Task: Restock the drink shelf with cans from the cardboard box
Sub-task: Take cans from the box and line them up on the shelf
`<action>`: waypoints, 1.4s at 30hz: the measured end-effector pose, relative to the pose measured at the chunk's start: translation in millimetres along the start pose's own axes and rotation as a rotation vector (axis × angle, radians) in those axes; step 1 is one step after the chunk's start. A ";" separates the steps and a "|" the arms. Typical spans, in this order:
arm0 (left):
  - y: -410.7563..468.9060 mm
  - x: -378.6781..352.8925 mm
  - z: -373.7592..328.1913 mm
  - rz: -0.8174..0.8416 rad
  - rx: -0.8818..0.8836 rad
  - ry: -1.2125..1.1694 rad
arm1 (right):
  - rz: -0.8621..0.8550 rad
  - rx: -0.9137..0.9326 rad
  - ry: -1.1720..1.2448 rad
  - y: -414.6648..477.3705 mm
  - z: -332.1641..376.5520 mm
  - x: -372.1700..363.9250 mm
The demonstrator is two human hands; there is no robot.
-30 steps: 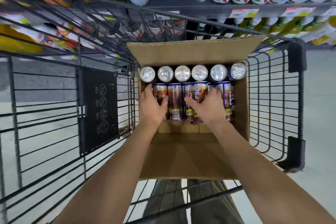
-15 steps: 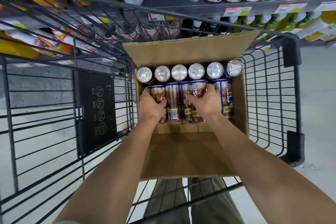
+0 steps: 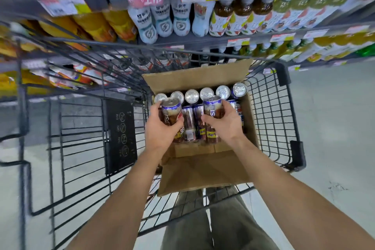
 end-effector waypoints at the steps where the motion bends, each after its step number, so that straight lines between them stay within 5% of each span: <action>1: -5.1 7.0 -13.4 -0.010 -0.017 -0.042 | 0.000 0.012 0.005 -7.1 8.8 8.4; 9: -46.6 55.3 -145.2 0.057 -0.338 -0.069 | -0.031 0.204 0.071 -68.2 92.3 110.2; 19: -112.3 48.1 -309.3 0.154 -0.687 -0.037 | -0.288 0.395 0.170 -142.0 158.2 250.1; 42: -385.8 -180.9 -506.2 0.234 -0.912 -0.099 | -0.524 0.674 0.232 -275.9 29.7 647.3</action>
Point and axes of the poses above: each hand's wrist, its own y-axis towards the middle knuckle, its own x-axis out of the back of the hand, z = x × y, the point moved 1 cm from there along y, towards the middle knuckle, and after that the axes turned 2 degrees about x, right-handed, at the moved point
